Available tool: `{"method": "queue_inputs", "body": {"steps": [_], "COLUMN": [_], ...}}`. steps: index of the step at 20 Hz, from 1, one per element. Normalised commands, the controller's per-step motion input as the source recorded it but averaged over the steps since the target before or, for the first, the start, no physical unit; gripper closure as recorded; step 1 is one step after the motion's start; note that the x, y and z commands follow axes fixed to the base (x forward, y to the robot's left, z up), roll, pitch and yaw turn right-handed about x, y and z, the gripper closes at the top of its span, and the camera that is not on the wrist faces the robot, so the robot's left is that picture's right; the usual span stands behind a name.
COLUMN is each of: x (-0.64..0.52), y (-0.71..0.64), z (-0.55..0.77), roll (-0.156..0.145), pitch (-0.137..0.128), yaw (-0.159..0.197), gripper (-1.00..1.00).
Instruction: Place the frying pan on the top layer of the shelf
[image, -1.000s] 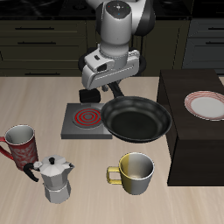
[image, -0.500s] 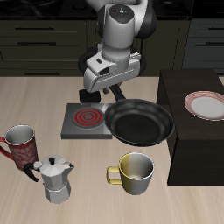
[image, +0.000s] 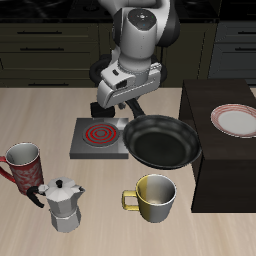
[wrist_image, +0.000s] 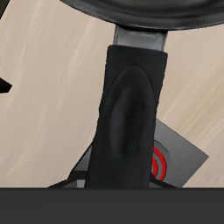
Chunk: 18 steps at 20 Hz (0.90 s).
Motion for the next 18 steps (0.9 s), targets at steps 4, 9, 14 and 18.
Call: {"method": "queue_inputs", "body": {"steps": [4, 9, 14, 18], "x": [0.11, -0.04, -0.06, -0.01], "y": [0.11, 0.15, 0.22, 0.23], "z": [-0.26, 0.03, 0.11, 0.02], "roll": [-0.004, 0.017, 0.027, 0.035], "pitch": [0.046, -0.021, -0.013, -0.008], "yaw": [0.045, 0.045, 0.029, 0.046], "gripper": [1.0, 1.0, 1.0, 1.0]}}
